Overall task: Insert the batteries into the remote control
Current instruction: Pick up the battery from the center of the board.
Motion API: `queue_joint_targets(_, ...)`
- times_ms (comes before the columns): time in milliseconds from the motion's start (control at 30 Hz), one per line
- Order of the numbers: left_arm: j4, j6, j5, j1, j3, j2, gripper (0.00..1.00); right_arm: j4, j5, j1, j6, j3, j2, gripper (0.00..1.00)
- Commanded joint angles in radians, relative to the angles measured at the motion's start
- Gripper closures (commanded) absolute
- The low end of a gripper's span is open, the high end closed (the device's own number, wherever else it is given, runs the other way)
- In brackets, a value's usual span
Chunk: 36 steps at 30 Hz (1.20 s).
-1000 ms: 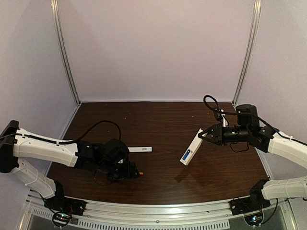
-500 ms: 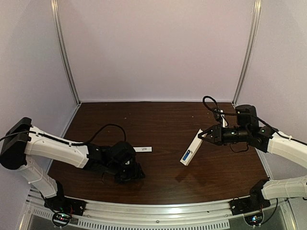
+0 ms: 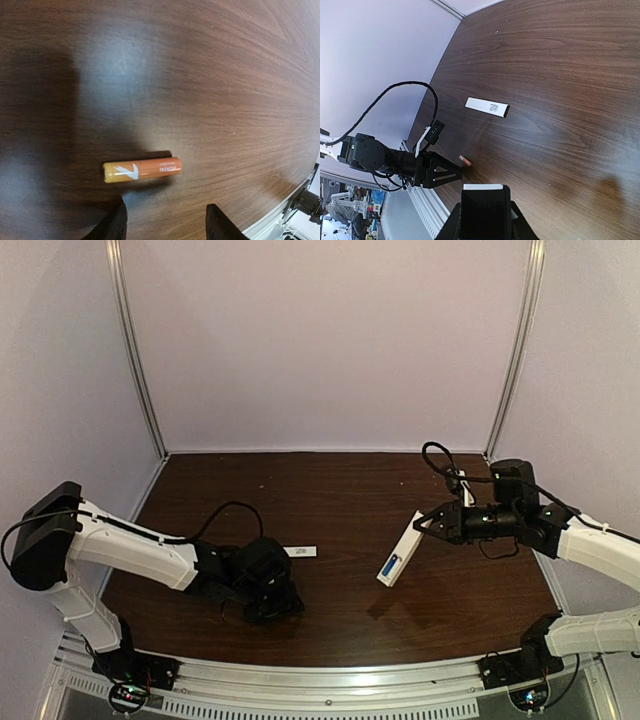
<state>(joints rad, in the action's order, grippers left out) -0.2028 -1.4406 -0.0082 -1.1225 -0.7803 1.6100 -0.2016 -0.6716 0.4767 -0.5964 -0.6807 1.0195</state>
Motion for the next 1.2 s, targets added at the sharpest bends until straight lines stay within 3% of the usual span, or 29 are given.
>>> queue_joint_targets(0, -0.056, -0.012, -0.023, 0.031, -0.021, 0.036, 0.46, -0.006, 0.021, -0.007, 0.016, -0.008, 0.000, 1.00)
queue_joint_targets(367, -0.110, 0.026, -0.039, 0.066, -0.065, 0.084, 0.48, -0.016, 0.024, -0.009, 0.032, -0.019, 0.007, 1.00)
queue_joint_targets(800, -0.410, 0.081, -0.096, 0.085, -0.276, 0.252, 0.52, -0.027, 0.026, -0.012, 0.044, -0.026, 0.004, 1.00)
queue_joint_targets(1167, -0.529, 0.092, -0.130, 0.099, -0.365, 0.371, 0.55, -0.020, 0.016, -0.018, 0.049, -0.015, -0.007, 1.00)
